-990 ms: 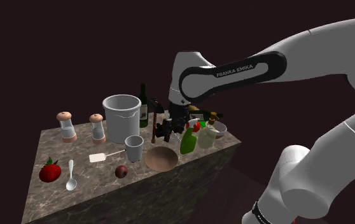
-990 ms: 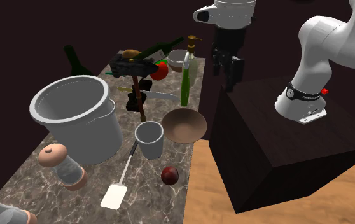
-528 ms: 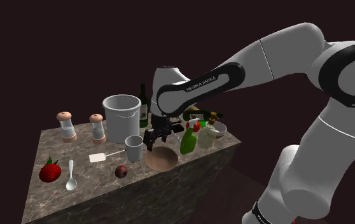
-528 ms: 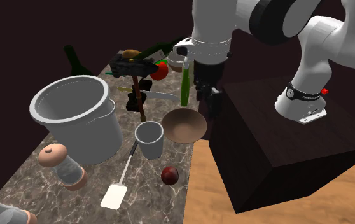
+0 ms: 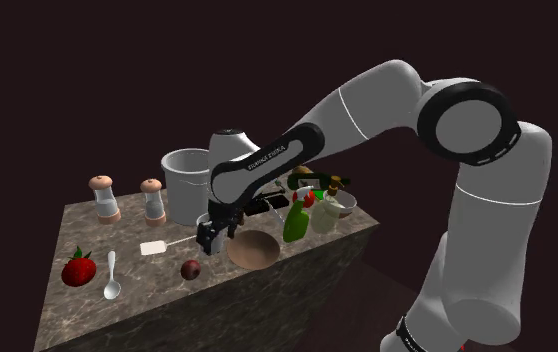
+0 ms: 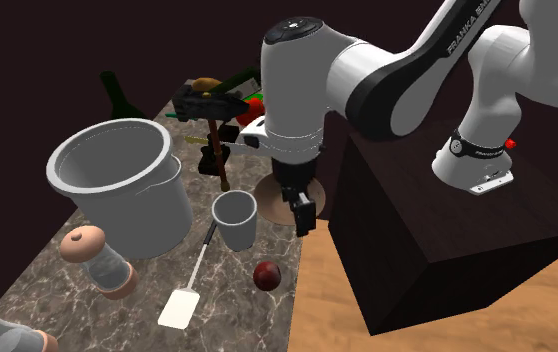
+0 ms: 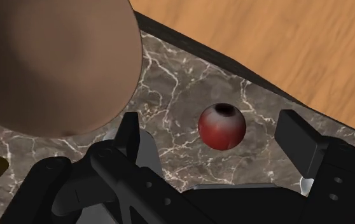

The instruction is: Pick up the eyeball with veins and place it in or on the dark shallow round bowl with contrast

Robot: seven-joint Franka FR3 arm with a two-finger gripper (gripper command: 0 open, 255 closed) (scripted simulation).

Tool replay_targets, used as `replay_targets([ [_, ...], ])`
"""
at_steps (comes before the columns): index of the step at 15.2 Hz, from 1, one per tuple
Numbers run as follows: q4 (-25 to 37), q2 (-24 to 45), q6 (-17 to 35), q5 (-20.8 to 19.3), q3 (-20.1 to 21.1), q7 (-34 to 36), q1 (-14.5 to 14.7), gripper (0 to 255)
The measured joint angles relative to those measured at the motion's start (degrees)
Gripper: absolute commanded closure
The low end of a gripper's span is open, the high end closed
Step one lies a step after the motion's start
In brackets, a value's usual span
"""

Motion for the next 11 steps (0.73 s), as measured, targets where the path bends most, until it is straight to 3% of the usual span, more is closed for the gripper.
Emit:
replay_targets([
  [7, 13.67, 15.43, 1.9, -1.5, 0.33, 1.8, 2.26, 0],
  [11, 17.27, 17.65, 3.33, -1.89, 0.66, 2.38, 3.2, 0],
])
